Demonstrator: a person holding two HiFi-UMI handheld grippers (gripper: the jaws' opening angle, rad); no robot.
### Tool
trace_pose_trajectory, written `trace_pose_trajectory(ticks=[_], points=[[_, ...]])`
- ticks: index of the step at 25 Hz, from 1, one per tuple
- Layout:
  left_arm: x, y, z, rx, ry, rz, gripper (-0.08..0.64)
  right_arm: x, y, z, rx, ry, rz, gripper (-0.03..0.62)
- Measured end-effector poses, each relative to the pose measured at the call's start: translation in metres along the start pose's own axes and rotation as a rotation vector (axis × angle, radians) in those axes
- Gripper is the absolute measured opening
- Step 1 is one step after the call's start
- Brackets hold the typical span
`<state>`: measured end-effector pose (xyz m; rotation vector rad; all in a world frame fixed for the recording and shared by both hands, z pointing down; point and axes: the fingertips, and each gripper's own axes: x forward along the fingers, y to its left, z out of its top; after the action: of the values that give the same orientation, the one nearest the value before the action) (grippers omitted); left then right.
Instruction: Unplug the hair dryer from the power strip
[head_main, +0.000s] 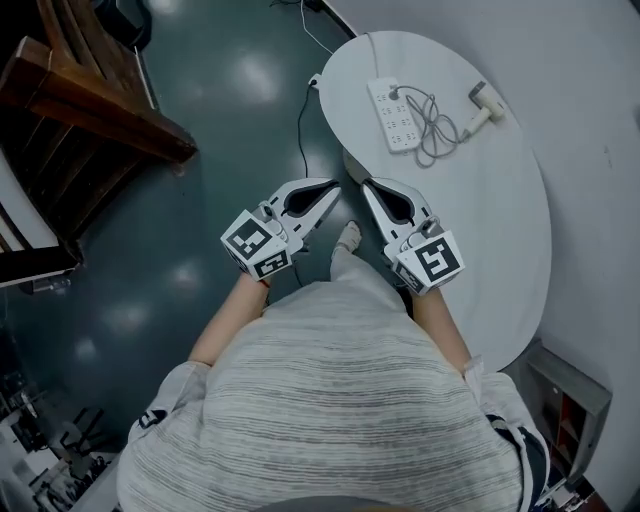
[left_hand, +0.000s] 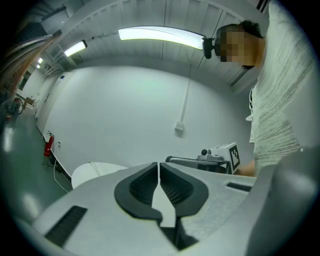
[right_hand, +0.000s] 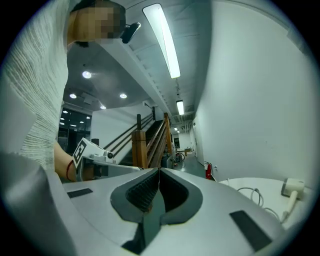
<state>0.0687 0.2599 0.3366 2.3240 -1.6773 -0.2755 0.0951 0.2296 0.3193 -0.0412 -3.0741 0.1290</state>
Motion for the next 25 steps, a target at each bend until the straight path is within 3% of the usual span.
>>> trace_pose_trajectory(ticks=[7,15,25], points=[[0.073,0.05,0.007,-0.01,0.046,-0.038,0.008,0.025,-0.081,-0.001,0.003,0.041,-0.036,0.026],[0.121,0.068,0.014,0.033,0.113,-0.103,0.008,0.031,-0.131,0.001,0.007,0.055,-0.089,0.026],[0.167,0.104,0.013,0.094,0.227,-0.295,0.008,0.041,-0.179,-0.002,0.029,0.09,-0.23,0.028]])
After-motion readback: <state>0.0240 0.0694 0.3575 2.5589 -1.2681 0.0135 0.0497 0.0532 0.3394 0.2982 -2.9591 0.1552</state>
